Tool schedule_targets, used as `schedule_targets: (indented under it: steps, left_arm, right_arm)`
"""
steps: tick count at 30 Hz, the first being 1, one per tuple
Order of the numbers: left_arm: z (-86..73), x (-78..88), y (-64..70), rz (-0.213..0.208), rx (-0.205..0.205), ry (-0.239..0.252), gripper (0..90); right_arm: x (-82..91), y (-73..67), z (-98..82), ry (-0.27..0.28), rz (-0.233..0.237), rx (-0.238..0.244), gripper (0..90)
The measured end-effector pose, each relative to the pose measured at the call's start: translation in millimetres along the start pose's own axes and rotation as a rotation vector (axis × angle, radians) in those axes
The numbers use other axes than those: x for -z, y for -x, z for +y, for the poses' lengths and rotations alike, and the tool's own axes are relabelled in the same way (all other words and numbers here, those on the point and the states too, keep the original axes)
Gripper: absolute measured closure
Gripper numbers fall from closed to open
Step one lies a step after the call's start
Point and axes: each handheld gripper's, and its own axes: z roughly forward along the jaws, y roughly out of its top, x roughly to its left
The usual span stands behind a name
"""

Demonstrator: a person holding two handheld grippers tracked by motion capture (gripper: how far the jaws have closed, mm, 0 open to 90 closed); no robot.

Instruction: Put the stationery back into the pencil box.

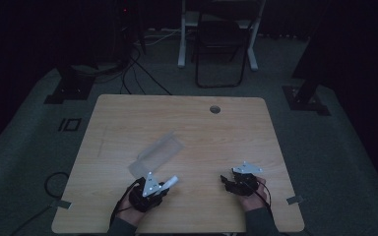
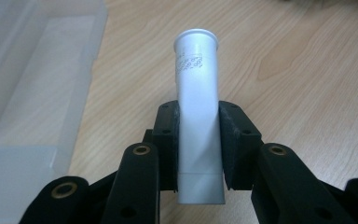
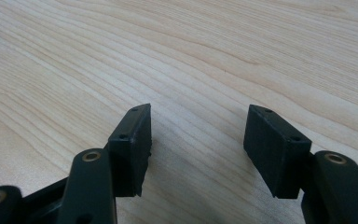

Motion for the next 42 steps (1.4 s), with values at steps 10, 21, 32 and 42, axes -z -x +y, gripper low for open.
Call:
schedule_targets:
  steps: [10,21,32,42]
  left_arm:
    - [8.6,4.3,0.0,0.008,-0.018,0.025,70.6]
    - [20.9,7.5,-0.3,0.015,-0.040,0.052,70.6]
    - [26.9,7.8,-1.6,0.019,-0.043,0.067,70.6]
    - [32.5,7.0,-3.1,0.026,-0.047,0.083,70.6]
  right_arm:
    - [-0.1,0.2,0.0,-0.001,0.000,0.001,41.0]
    - [-0.1,0.0,0.1,-0.002,0.001,0.001,40.5]
    - [-0.1,-0.1,0.1,-0.002,0.002,0.002,40.3]
    - [-0.1,-0.1,0.2,-0.002,0.003,0.004,40.1]
